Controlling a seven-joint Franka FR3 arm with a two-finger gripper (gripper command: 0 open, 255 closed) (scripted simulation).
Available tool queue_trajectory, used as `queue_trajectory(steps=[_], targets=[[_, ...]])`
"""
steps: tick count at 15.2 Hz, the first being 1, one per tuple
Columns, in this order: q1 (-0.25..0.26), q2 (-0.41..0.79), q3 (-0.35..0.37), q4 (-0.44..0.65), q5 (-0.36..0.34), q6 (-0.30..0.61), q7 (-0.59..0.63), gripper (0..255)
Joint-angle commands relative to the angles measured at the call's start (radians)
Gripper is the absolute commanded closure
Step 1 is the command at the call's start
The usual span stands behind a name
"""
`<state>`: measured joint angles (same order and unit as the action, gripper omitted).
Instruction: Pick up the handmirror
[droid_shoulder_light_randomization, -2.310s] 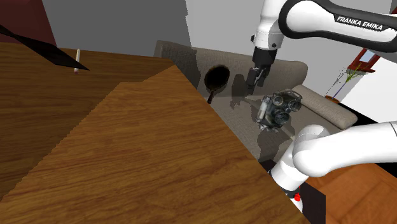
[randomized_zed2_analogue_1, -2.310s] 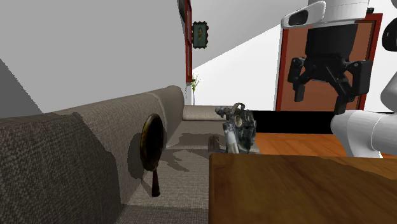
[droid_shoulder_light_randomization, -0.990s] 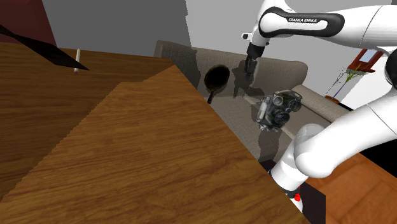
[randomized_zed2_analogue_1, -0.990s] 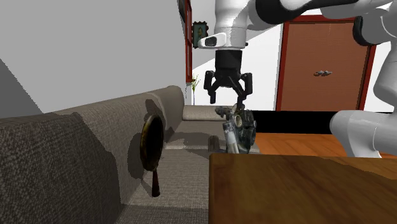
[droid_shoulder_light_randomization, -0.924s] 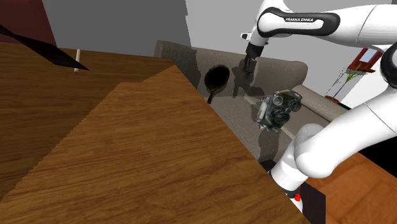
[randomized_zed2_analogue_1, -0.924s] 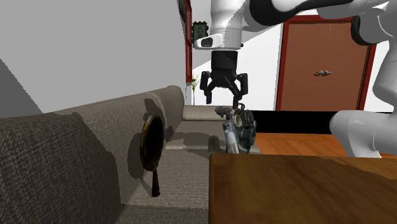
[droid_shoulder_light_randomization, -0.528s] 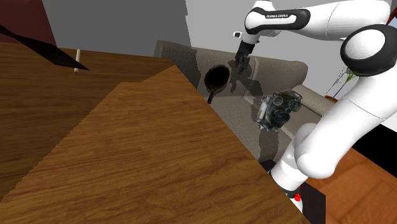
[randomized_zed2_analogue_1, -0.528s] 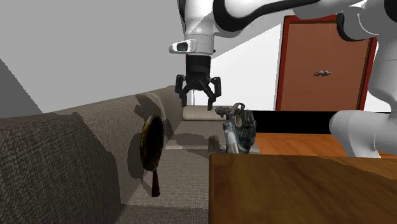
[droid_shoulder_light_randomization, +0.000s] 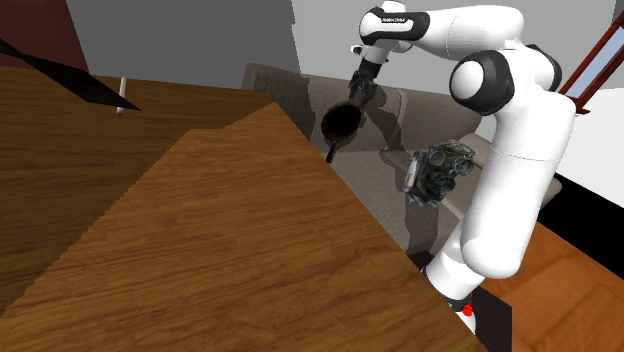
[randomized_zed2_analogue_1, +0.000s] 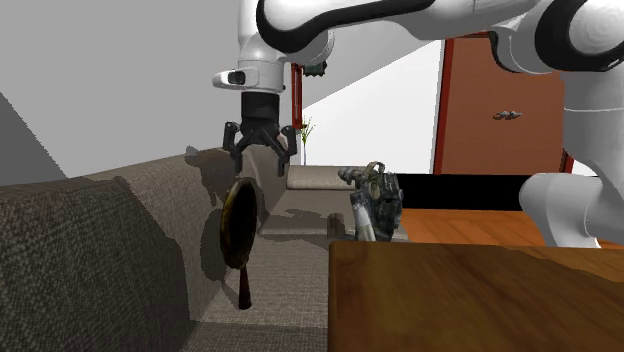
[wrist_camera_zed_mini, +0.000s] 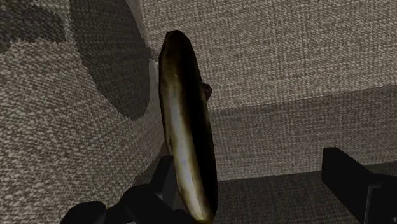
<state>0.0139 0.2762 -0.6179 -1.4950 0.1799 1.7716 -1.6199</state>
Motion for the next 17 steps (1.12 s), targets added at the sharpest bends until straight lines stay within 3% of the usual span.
queue_trajectory(steps=[1, 3, 12, 13, 17], targets=[[-0.047, 0.095, 0.018, 0.114, 0.066, -0.034, -0.088, 0], [-0.093, 0.176, 0.042, 0.227, 0.111, -0.074, -0.141, 0], [-0.074, 0.167, 0.046, 0.111, 0.11, 0.032, -0.151, 0], [-0.075, 0.168, 0.046, 0.113, 0.11, 0.031, -0.151, 255], [-0.075, 0.168, 0.045, 0.113, 0.11, 0.03, -0.151, 255]])
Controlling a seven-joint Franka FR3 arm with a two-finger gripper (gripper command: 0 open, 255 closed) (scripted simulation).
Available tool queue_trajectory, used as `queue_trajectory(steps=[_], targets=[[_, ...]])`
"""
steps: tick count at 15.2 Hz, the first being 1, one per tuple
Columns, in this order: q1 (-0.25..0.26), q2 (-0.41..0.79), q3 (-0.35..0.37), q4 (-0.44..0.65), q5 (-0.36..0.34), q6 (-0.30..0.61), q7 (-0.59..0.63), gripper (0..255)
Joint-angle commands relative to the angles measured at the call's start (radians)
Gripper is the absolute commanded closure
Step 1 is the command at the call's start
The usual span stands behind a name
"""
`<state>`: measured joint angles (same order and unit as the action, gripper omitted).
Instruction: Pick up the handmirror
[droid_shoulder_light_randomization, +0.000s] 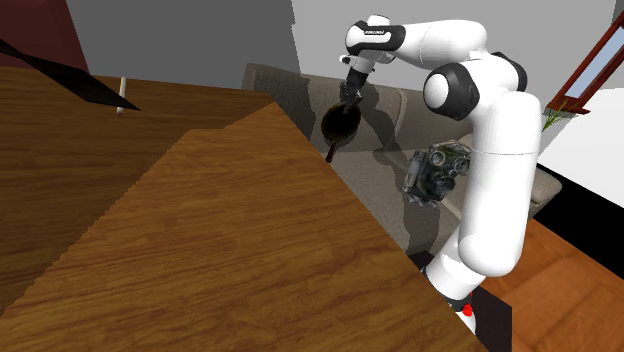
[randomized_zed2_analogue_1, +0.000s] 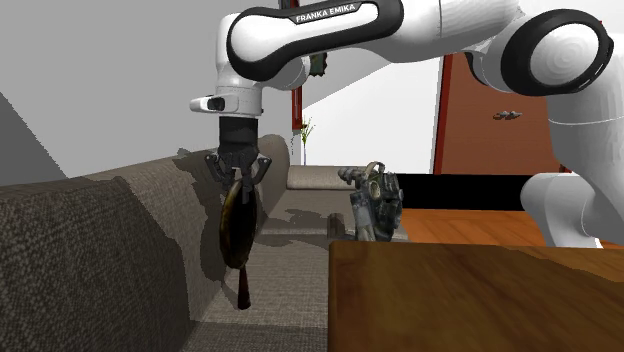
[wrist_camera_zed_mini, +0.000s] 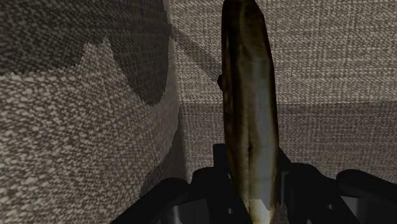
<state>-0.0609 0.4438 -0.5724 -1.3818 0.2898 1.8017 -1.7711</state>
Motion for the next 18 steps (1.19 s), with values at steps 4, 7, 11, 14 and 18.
queue_trajectory(steps=[4, 7, 11, 14, 18], targets=[[0.0, 0.0, 0.0, -0.001, 0.0, 0.0, 0.0, 255], [-0.004, 0.0, -0.001, 0.026, -0.001, -0.025, 0.003, 255], [-0.014, 0.005, -0.002, 0.087, -0.001, -0.081, 0.009, 255], [-0.024, 0.011, -0.002, 0.139, 0.001, -0.125, 0.012, 255], [-0.042, 0.026, -0.001, 0.217, 0.008, -0.188, 0.017, 255]])
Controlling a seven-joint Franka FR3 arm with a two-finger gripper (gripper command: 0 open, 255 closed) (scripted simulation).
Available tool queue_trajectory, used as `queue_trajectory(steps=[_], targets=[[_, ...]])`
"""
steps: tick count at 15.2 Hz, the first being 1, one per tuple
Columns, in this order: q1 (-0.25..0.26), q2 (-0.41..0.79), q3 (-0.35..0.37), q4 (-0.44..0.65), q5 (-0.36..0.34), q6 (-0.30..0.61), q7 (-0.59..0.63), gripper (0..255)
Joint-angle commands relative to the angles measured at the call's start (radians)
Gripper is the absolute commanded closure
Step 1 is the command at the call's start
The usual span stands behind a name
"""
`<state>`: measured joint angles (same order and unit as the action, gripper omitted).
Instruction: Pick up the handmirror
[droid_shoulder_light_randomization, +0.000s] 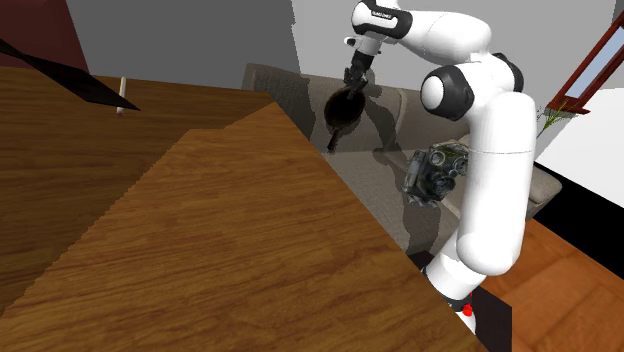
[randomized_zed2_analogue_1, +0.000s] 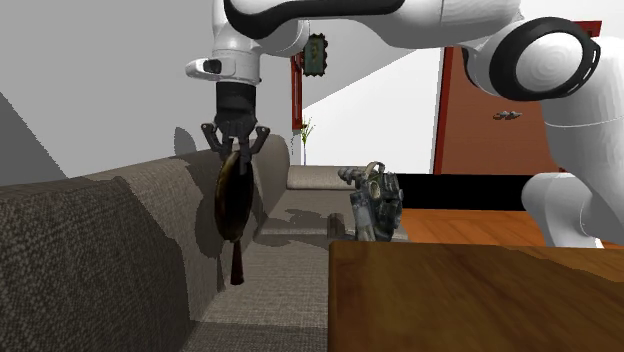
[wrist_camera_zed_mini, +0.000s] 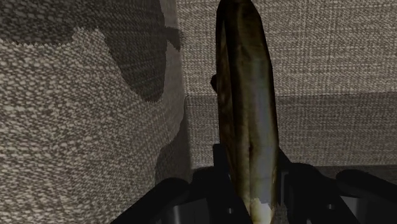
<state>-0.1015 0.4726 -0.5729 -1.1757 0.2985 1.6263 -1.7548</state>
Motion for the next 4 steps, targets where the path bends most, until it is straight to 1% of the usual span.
queue_trajectory(steps=[1, 2, 4], targets=[[-0.007, 0.002, 0.0, 0.032, 0.001, -0.029, 0.002, 255], [-0.013, 0.008, 0.0, 0.055, 0.004, -0.046, 0.003, 255], [-0.014, 0.008, 0.0, 0.058, 0.004, -0.048, 0.003, 255]])
